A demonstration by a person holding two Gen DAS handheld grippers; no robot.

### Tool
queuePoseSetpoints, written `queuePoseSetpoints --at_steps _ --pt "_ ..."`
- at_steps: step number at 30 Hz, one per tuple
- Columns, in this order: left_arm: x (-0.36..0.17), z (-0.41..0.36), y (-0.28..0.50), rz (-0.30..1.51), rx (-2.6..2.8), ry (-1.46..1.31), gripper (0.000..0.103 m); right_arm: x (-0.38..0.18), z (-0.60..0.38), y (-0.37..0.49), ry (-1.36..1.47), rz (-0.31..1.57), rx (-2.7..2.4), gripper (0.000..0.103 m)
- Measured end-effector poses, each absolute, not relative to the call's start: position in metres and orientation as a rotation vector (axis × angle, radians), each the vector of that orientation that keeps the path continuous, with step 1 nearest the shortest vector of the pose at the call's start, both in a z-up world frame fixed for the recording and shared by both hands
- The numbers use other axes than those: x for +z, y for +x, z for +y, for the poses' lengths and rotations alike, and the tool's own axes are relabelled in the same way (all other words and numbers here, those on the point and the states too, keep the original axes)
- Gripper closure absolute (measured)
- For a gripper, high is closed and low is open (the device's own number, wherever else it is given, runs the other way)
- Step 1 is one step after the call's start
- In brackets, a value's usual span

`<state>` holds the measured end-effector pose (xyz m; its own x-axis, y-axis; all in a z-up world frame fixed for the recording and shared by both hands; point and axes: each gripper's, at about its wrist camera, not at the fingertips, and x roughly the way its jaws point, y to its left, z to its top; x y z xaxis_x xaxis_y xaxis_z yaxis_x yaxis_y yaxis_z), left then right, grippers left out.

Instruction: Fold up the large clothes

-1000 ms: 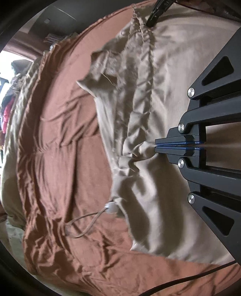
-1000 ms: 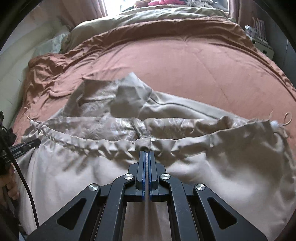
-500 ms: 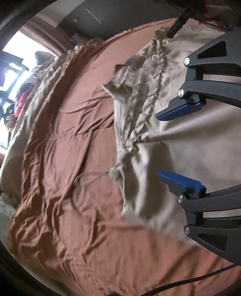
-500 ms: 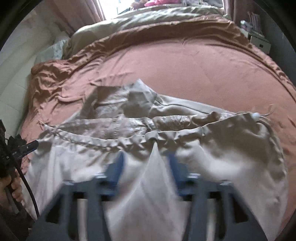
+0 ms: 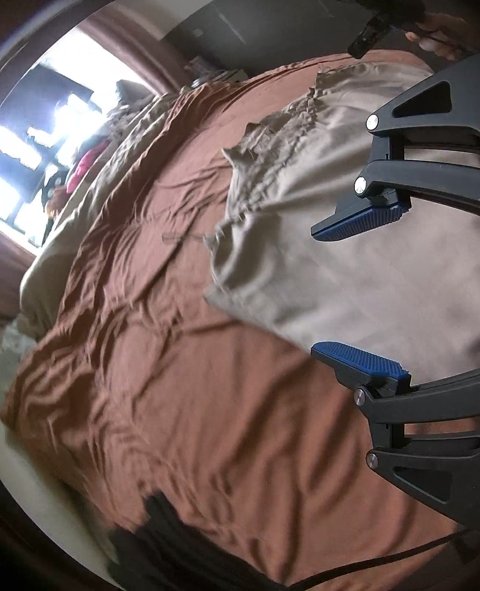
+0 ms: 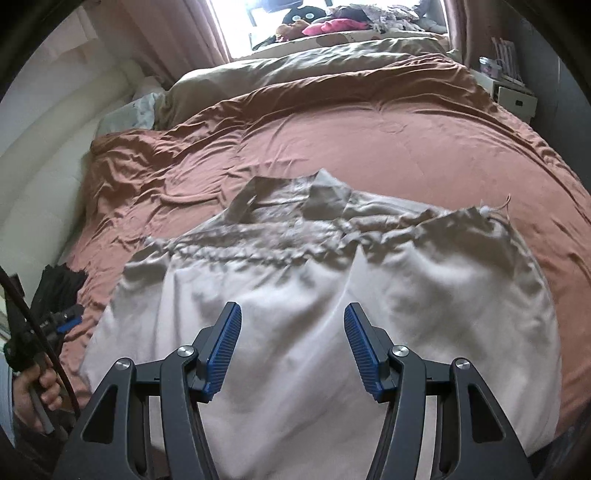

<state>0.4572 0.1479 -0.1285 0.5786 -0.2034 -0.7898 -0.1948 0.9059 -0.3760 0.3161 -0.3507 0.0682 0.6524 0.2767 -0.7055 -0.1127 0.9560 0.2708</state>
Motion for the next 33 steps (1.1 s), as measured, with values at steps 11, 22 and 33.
queuePoseSetpoints --at_steps 11,22,33 --pt "-0.157 0.185 0.392 0.998 0.022 -0.548 0.040 0.059 -0.328 0.270 0.242 0.861 0.241 0.052" --pt "-0.192 0.181 0.366 1.065 -0.079 -0.676 0.040 0.029 -0.304 0.241 0.178 0.944 0.197 0.064" --pt "-0.212 0.173 0.379 1.058 -0.086 -0.731 0.040 -0.007 -0.284 0.229 0.148 1.018 0.210 0.086"
